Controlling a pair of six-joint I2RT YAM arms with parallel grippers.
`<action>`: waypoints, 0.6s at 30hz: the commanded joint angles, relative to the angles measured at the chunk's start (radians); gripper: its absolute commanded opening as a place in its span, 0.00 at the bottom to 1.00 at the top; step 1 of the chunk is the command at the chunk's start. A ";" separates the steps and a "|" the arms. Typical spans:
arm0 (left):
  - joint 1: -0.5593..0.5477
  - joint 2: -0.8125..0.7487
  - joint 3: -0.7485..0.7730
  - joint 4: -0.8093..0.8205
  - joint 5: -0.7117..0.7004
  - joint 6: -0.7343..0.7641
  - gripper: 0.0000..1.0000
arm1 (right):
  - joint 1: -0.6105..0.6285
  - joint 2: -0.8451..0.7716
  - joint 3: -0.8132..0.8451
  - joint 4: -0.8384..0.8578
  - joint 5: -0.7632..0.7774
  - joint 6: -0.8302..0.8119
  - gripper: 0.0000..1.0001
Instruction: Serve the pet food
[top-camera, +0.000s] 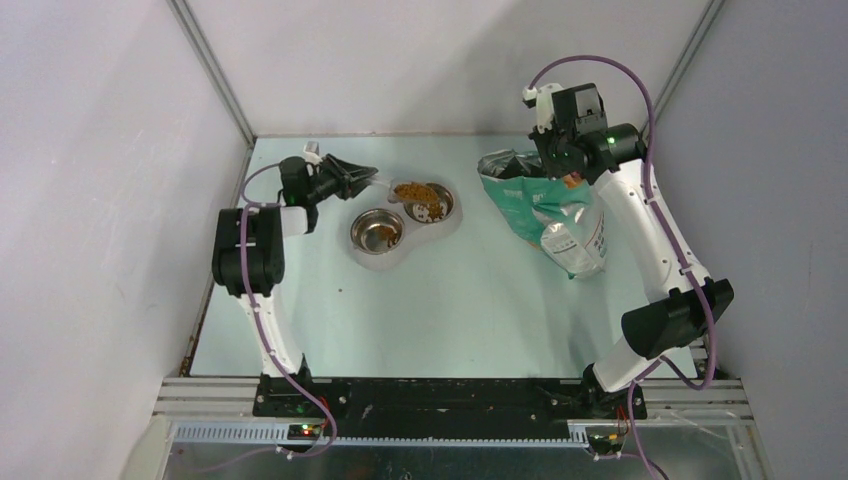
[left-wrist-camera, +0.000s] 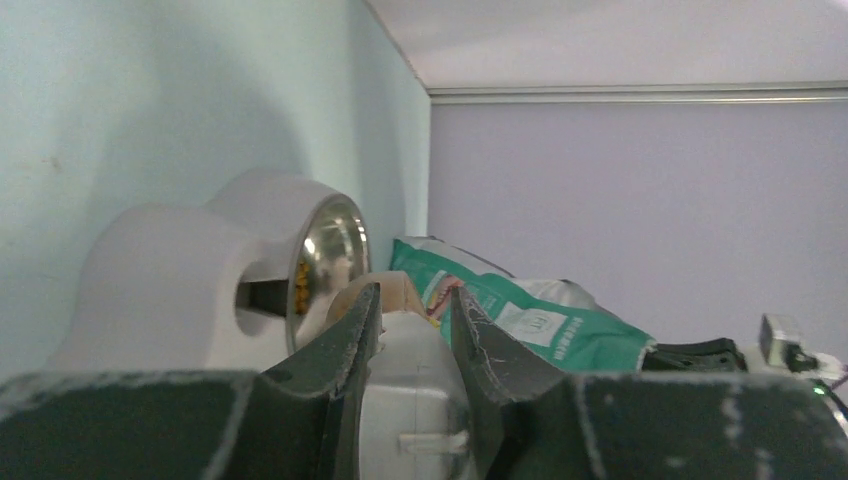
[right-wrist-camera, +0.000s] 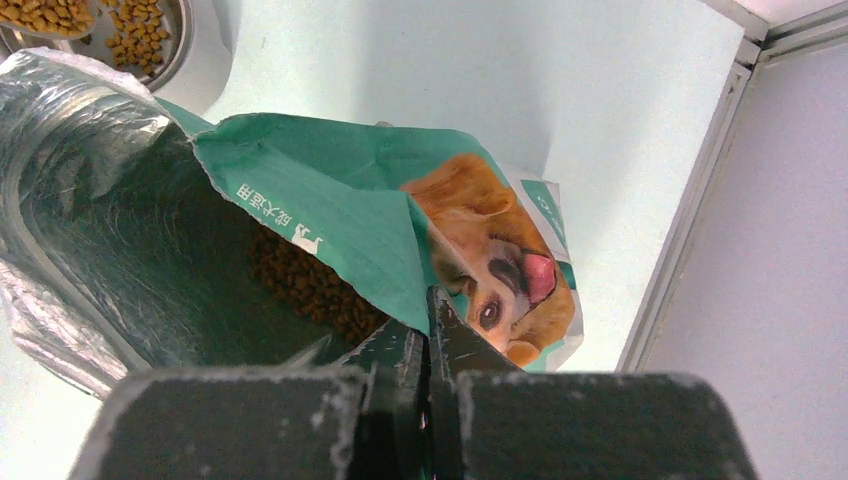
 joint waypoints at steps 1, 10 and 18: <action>0.007 -0.009 0.062 -0.108 -0.010 0.148 0.00 | -0.030 -0.013 -0.010 -0.069 0.048 -0.004 0.00; -0.002 -0.042 0.115 -0.315 -0.067 0.335 0.00 | -0.047 -0.019 -0.022 -0.059 0.031 0.005 0.00; -0.058 -0.098 0.174 -0.541 -0.147 0.546 0.00 | -0.063 -0.038 -0.046 -0.031 0.012 0.022 0.00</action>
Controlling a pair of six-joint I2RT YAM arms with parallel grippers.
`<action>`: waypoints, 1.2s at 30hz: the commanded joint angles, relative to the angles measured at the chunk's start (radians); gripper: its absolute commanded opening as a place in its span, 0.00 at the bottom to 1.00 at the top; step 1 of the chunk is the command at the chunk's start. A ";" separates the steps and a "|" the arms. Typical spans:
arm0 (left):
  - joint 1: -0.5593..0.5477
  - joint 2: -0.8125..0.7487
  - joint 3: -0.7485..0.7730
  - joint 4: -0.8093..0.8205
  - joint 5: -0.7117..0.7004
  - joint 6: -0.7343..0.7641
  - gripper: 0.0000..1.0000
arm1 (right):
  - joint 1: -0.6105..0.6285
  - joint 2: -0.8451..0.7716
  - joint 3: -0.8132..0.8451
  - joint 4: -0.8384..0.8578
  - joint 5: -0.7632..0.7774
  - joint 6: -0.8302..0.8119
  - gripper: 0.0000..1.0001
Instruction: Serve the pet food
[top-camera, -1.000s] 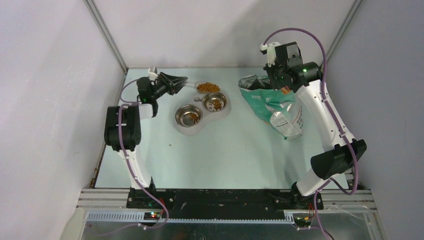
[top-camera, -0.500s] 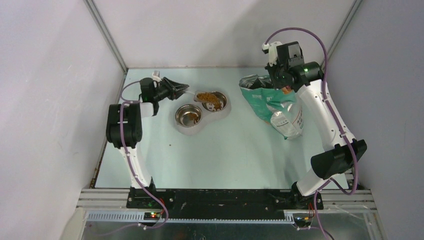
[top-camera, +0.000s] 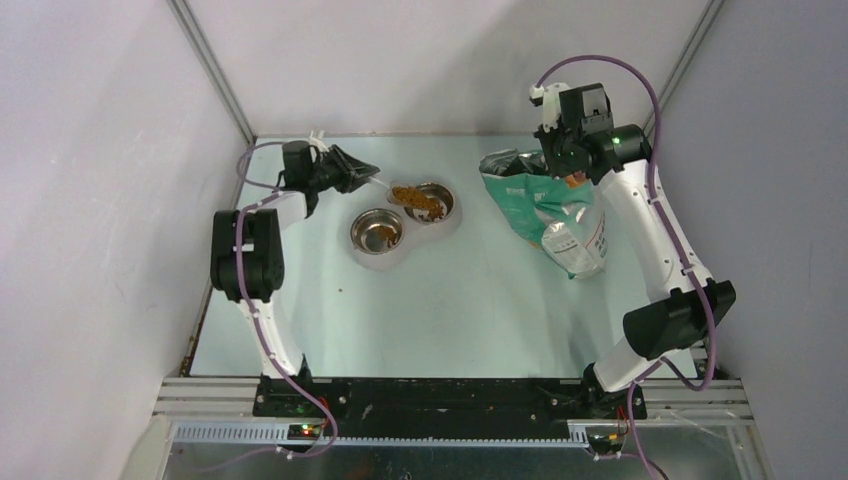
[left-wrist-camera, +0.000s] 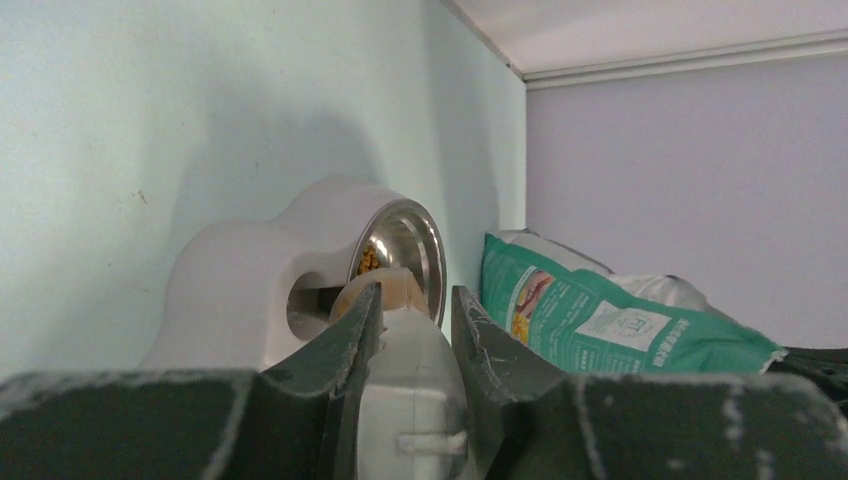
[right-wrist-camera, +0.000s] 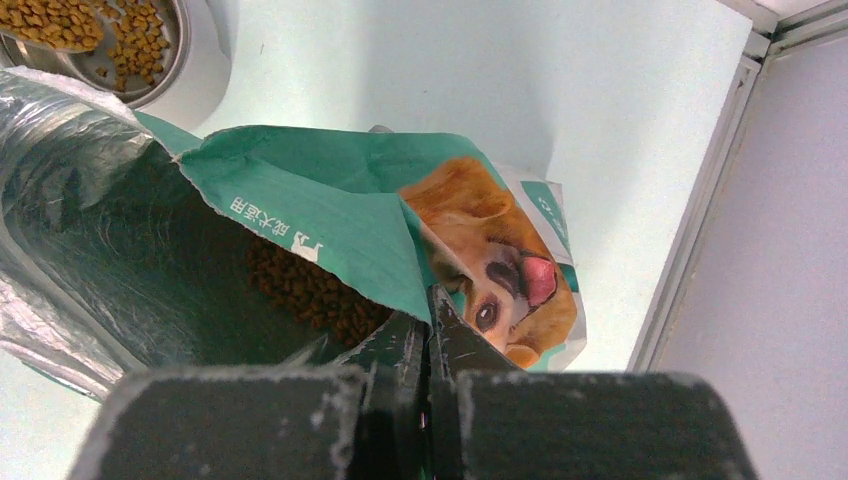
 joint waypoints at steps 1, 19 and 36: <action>-0.040 -0.070 0.040 -0.164 -0.087 0.204 0.00 | -0.031 -0.035 -0.035 -0.047 0.039 0.014 0.00; -0.208 -0.172 0.257 -0.582 -0.396 0.688 0.00 | -0.047 -0.128 -0.086 0.004 -0.008 0.041 0.00; -0.325 -0.304 0.415 -0.768 -0.509 0.904 0.00 | -0.040 -0.205 -0.122 -0.017 -0.142 0.027 0.00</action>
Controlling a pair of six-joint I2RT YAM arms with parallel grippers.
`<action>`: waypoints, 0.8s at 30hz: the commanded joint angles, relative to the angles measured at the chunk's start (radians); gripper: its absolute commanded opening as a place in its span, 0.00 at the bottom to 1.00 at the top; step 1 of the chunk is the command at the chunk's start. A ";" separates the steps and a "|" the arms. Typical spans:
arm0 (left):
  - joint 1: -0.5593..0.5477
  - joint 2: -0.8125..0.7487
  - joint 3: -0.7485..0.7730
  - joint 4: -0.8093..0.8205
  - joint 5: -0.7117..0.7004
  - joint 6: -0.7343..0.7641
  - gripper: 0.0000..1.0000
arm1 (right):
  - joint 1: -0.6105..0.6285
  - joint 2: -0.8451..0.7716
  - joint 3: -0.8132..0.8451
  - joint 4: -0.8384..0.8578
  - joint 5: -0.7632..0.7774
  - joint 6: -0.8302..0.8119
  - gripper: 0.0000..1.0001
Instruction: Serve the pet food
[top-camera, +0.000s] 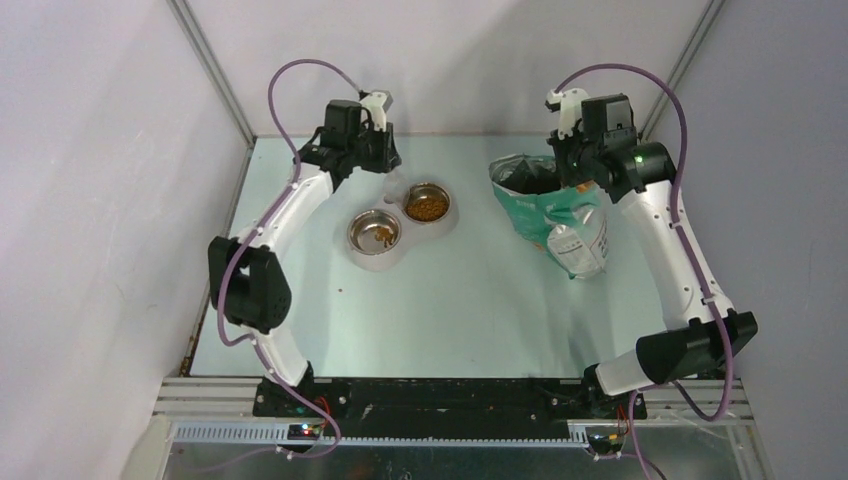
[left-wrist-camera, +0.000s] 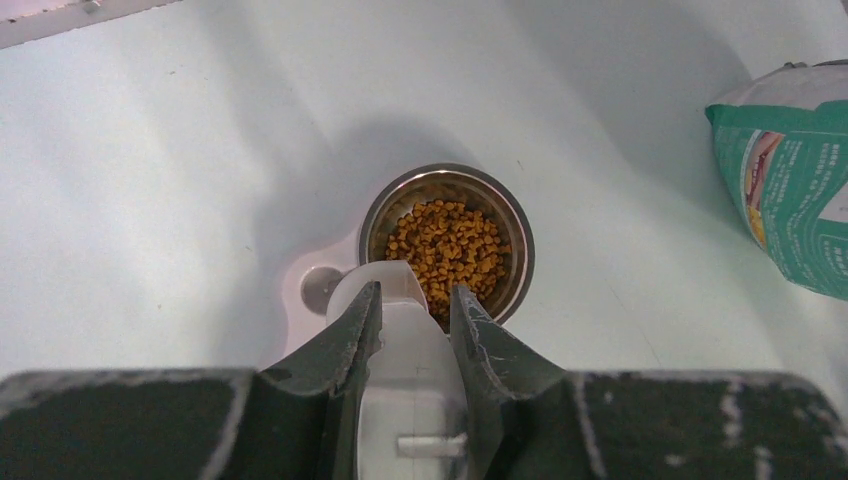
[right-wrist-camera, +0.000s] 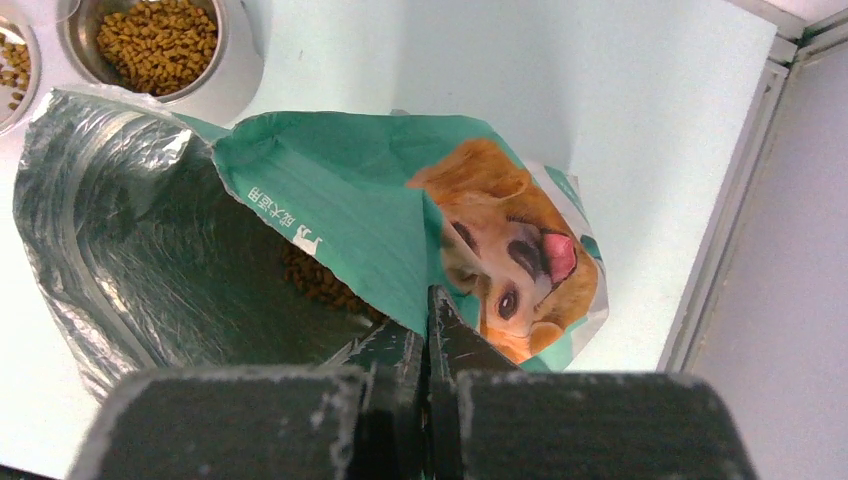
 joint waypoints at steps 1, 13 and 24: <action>-0.014 -0.125 0.053 -0.031 -0.028 0.034 0.00 | 0.003 -0.063 -0.001 -0.069 -0.053 0.008 0.00; -0.036 -0.244 0.224 0.149 0.371 -0.262 0.00 | 0.036 -0.125 -0.056 -0.080 -0.070 0.060 0.00; -0.161 -0.262 0.177 0.364 0.587 -0.402 0.00 | 0.055 0.000 0.018 -0.065 -0.076 0.089 0.00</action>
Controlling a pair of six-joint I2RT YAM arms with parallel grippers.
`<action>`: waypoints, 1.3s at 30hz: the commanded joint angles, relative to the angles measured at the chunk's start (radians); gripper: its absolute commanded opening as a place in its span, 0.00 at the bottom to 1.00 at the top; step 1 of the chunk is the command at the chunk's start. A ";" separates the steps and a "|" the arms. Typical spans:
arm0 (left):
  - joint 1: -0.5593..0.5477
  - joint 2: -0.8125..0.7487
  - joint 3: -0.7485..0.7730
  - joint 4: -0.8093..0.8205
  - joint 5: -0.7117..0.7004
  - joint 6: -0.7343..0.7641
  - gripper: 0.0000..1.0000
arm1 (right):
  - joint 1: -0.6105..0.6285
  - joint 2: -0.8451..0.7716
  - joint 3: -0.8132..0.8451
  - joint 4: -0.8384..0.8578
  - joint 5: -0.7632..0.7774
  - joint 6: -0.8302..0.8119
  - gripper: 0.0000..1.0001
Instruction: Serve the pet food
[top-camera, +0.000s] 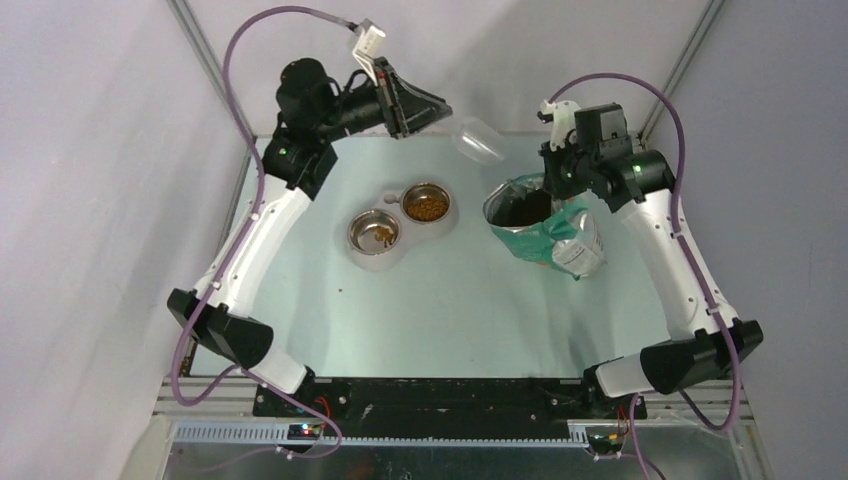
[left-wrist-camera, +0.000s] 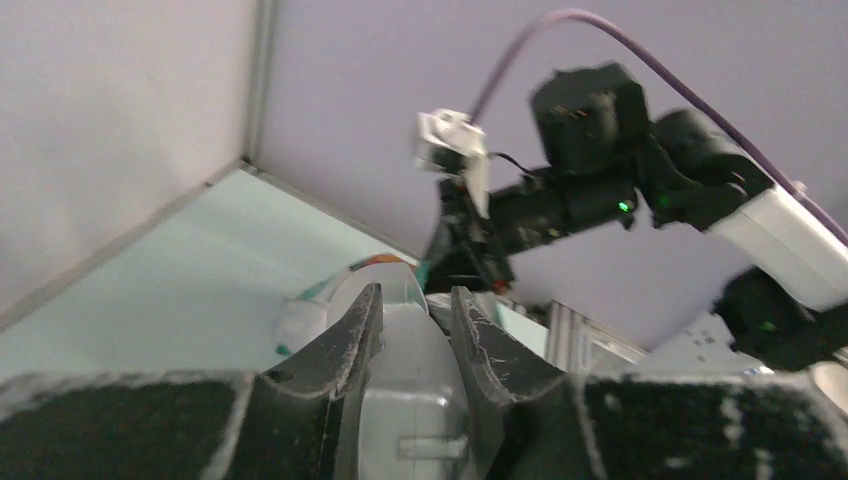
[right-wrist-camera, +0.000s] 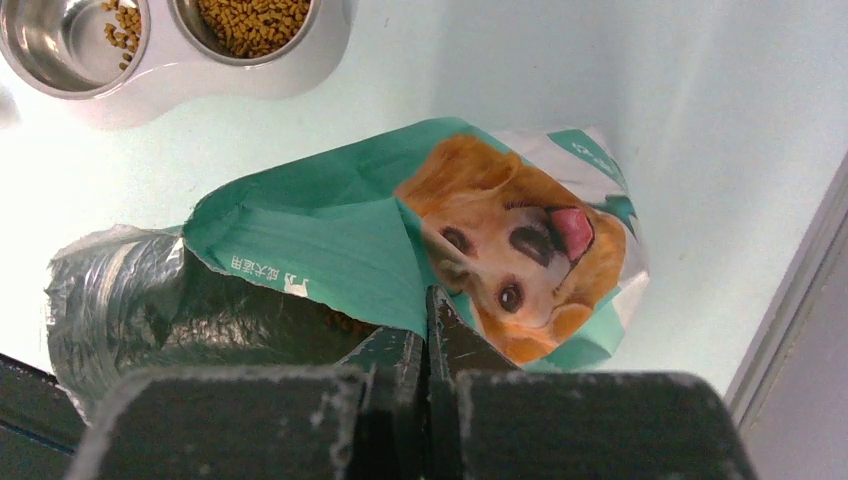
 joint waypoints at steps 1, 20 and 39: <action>-0.045 -0.037 -0.043 0.084 0.089 -0.030 0.00 | 0.025 0.068 0.084 -0.018 0.026 0.021 0.00; -0.152 -0.105 -0.198 -0.145 -0.300 0.329 0.00 | 0.078 0.206 0.261 0.022 -0.028 0.007 0.00; -0.218 0.042 -0.247 0.040 -0.584 0.143 0.00 | 0.109 0.236 0.238 0.062 0.037 0.048 0.00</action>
